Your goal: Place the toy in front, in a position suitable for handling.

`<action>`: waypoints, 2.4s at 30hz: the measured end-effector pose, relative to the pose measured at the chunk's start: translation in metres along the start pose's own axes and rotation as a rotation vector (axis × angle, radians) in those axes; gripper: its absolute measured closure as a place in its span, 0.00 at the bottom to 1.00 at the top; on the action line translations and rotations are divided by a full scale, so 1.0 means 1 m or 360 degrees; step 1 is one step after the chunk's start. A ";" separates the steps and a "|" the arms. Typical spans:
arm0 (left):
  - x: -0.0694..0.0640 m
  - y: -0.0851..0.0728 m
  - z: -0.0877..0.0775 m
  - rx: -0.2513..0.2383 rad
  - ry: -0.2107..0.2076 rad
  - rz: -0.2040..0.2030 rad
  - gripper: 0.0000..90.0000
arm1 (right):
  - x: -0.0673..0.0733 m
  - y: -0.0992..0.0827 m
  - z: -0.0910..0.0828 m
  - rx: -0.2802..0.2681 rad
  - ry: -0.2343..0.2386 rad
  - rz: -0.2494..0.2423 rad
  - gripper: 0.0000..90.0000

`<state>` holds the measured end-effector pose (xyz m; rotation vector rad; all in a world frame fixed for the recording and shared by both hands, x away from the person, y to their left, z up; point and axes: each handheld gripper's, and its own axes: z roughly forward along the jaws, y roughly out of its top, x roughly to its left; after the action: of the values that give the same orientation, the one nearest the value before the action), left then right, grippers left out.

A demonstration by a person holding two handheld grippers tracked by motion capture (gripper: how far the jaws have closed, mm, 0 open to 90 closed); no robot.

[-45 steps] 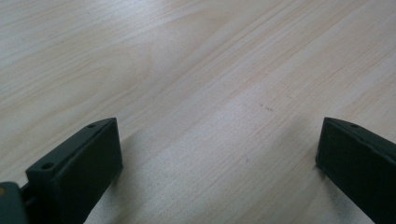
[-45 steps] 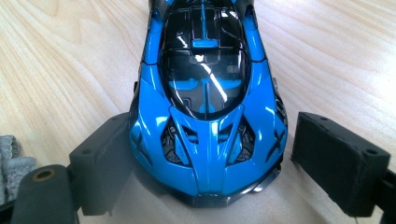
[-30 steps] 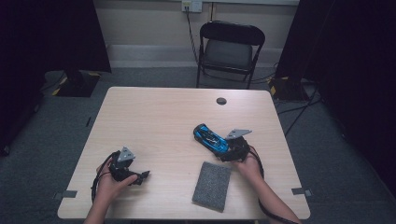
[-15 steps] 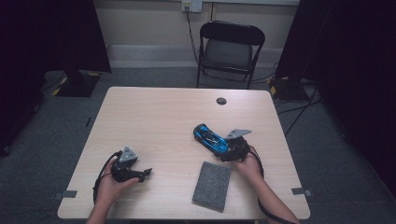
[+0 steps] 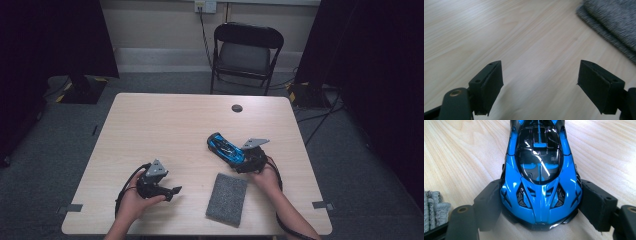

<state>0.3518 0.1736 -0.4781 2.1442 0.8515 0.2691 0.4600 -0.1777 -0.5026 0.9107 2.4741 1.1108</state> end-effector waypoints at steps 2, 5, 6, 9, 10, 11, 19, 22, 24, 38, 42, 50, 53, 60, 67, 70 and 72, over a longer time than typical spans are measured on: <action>-0.008 0.005 0.003 -0.0014 -0.0038 0.0001 0.23 | 0.000 0.000 0.000 0.0000 -0.0001 0.0002 0.27; -0.020 0.015 0.007 -0.0004 -0.0085 0.0049 0.23 | 0.000 0.000 0.000 0.0000 -0.0005 0.0005 0.27; -0.025 0.017 0.009 -0.0019 -0.0097 0.0047 0.24 | 0.001 0.000 0.000 0.0000 -0.0006 0.0005 0.27; -0.039 0.026 0.014 -0.0044 -0.0141 0.0059 0.24 | 0.001 0.000 0.000 0.0000 -0.0008 0.0007 0.27; -0.044 0.029 0.016 -0.0043 -0.0153 0.0072 0.24 | 0.001 0.000 0.000 0.0000 -0.0009 0.0007 0.27; -0.049 0.032 0.018 -0.0035 -0.0172 0.0072 0.25 | 0.001 0.000 0.000 0.0000 -0.0009 0.0007 0.27; -0.081 0.044 0.038 -0.0005 -0.0274 0.0115 0.26 | 0.001 0.000 0.000 0.0000 -0.0011 0.0010 0.27; -0.090 0.045 0.042 -0.0018 -0.0282 0.0138 0.30 | 0.001 0.000 0.000 0.0000 -0.0013 0.0012 0.27; -0.095 0.046 0.043 -0.0021 -0.0300 0.0167 0.34 | 0.001 0.000 0.000 0.0001 -0.0015 0.0014 0.27; -0.120 0.048 0.058 0.0053 -0.0331 0.0215 0.39 | 0.002 -0.001 -0.001 0.0000 -0.0028 0.0019 0.27; -0.119 0.042 0.064 0.0125 -0.0307 0.0223 0.37 | 0.002 -0.001 -0.001 -0.0001 -0.0028 0.0021 0.27; -0.108 0.040 0.060 0.0184 -0.0193 0.0260 0.36 | 0.002 -0.001 -0.001 0.0000 -0.0028 0.0020 0.27; -0.099 0.040 0.058 0.0196 -0.0116 0.0226 0.33 | 0.002 -0.001 -0.001 0.0000 -0.0027 0.0021 0.27; -0.098 0.040 0.060 0.0183 -0.0094 0.0167 0.29 | 0.002 -0.001 -0.001 -0.0001 -0.0028 0.0021 0.27; -0.096 0.034 0.065 0.0161 -0.0100 0.0126 0.28 | 0.002 -0.001 -0.001 -0.0001 -0.0028 0.0020 0.27; -0.093 0.036 0.063 0.0179 -0.0102 0.0154 0.31 | 0.002 -0.001 -0.001 0.0000 -0.0027 0.0020 0.27; -0.089 0.037 0.060 0.0210 -0.0076 0.0183 0.31 | 0.002 -0.001 -0.001 0.0000 -0.0027 0.0020 0.27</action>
<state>0.3297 0.0624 -0.4818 2.3177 0.7378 0.2247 0.4572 -0.1773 -0.5026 0.9334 2.4580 1.1022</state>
